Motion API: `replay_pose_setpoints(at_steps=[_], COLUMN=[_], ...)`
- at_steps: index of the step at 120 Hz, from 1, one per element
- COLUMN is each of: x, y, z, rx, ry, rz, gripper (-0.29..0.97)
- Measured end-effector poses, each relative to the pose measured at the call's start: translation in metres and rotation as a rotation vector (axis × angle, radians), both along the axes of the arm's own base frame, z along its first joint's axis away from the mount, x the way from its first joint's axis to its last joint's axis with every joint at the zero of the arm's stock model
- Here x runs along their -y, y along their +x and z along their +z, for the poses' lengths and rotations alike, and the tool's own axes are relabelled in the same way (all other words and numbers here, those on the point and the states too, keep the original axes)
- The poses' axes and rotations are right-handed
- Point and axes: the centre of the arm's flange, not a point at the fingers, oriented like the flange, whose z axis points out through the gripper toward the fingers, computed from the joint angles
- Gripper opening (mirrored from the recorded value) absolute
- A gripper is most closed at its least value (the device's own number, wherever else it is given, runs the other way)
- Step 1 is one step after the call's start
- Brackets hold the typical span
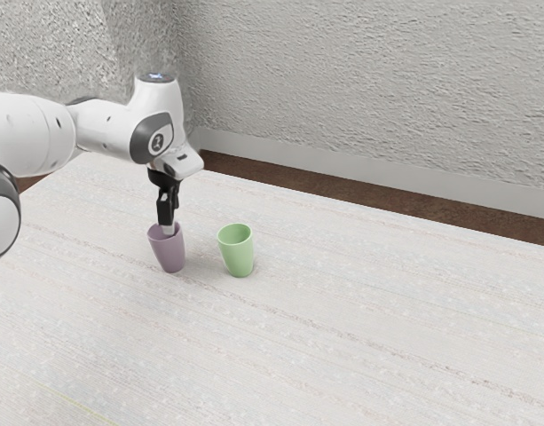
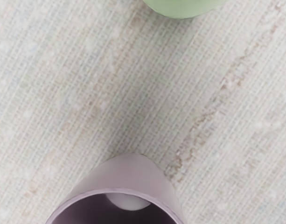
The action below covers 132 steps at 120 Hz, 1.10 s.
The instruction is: Place the left cup onto the right cup
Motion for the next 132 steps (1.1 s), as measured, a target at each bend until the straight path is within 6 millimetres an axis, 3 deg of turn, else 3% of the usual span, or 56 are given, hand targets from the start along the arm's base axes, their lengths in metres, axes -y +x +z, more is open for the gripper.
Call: replay_pose_setpoints(at_steps=[85, 97, 132], x=[-0.01, -0.011, -0.014], y=[-0.003, -0.003, -0.002], z=[-0.043, -0.045, -0.049], rx=[-0.035, -0.034, -0.03], ry=[0.006, 0.008, 0.012], rz=[0.016, 0.016, 0.015], gripper=[0.68, 0.6, 0.19])
